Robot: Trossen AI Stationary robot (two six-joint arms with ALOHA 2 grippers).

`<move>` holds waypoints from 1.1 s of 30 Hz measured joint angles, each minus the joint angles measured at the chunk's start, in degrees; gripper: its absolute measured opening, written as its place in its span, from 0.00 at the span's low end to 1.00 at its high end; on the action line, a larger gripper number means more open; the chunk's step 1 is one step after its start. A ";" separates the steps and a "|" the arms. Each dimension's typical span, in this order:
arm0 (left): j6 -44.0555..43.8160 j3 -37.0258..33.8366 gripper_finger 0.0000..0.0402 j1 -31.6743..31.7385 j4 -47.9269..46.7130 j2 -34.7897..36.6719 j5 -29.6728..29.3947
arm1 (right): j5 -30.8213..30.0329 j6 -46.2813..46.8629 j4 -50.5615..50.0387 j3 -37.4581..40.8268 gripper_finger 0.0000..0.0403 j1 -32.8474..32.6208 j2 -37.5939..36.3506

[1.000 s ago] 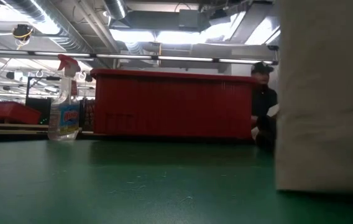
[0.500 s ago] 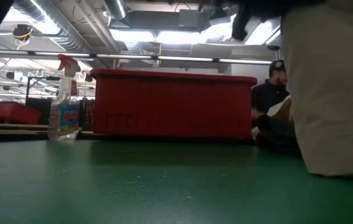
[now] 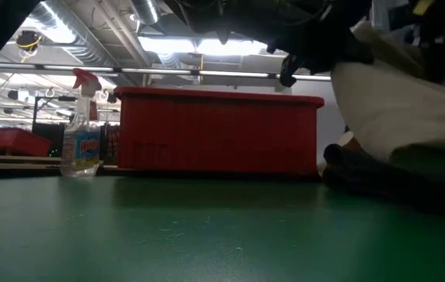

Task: Fold Laundry from Bin
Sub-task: Stack the brown shorts on top of the black shorts

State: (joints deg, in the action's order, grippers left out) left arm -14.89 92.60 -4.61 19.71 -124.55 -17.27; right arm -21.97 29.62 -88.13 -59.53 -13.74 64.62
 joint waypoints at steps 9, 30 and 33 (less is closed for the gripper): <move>2.99 0.00 0.33 1.05 -7.18 0.87 2.38 | -3.00 -1.26 1.24 3.51 0.44 0.37 0.02; -5.73 -11.53 0.37 -13.03 -54.82 21.43 -10.37 | 0.44 -9.10 43.89 6.92 0.57 -2.73 -6.13; -11.29 -19.73 0.37 -16.72 -48.25 23.64 -4.23 | 0.51 -12.48 62.28 15.30 0.57 -1.05 -3.15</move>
State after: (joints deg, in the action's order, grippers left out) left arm -26.18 72.87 -21.33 -28.54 -100.91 -21.50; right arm -21.47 17.14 -25.85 -44.23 -14.79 61.47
